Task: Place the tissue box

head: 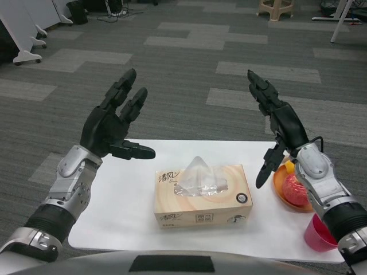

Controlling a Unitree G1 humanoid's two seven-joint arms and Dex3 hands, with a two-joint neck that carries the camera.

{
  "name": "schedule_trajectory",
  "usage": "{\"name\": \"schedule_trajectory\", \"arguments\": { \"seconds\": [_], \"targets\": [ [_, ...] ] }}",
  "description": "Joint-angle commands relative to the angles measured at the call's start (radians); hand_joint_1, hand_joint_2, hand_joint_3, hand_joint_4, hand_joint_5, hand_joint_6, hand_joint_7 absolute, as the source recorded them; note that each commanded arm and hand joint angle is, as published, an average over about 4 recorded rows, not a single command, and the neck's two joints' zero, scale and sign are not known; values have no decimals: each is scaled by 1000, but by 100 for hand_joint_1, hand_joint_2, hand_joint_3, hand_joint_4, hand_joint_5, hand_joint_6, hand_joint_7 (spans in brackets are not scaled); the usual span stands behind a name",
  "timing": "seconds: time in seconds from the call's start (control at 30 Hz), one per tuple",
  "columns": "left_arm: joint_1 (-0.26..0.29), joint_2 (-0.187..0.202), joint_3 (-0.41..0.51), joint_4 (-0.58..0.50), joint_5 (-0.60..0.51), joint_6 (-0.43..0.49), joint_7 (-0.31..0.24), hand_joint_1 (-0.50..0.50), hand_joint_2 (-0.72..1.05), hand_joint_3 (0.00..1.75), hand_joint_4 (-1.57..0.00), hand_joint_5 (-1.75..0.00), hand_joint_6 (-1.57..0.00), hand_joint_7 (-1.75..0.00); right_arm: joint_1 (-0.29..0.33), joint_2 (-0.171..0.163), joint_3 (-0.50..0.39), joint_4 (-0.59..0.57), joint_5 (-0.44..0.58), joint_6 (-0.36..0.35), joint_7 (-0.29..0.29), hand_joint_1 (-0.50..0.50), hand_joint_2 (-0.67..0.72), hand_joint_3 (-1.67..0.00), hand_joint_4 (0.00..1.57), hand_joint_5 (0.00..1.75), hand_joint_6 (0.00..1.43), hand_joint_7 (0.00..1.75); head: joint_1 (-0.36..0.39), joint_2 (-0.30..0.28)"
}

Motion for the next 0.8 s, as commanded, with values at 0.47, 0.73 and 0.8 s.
{"name": "schedule_trajectory", "arguments": {
  "seconds": [0.47, 0.73, 0.8],
  "targets": [
    [18, -11, 58, -57, 11, -5, 13, 50, 25, 9, 0, 0, 0, 0, 11, 18, -14, -20, 9, -36, -34, -46, 69, 0, 0, 10, 0, 7, 12, 30],
    [5, -1, 52, -60, 15, -5, 15, 50, 25, 9, 0, 0, 0, 0, 13, 23, -16, -24, 9, -36, -35, -46, 66, 0, 0, 10, 0, 7, 12, 50],
    [2, 1, 51, -60, 18, -6, 15, 50, 25, 9, 0, 0, 0, 0, 13, 23, -19, -23, 9, -37, -35, -46, 66, 0, 0, 10, 0, 7, 14, 54]
  ]
}}
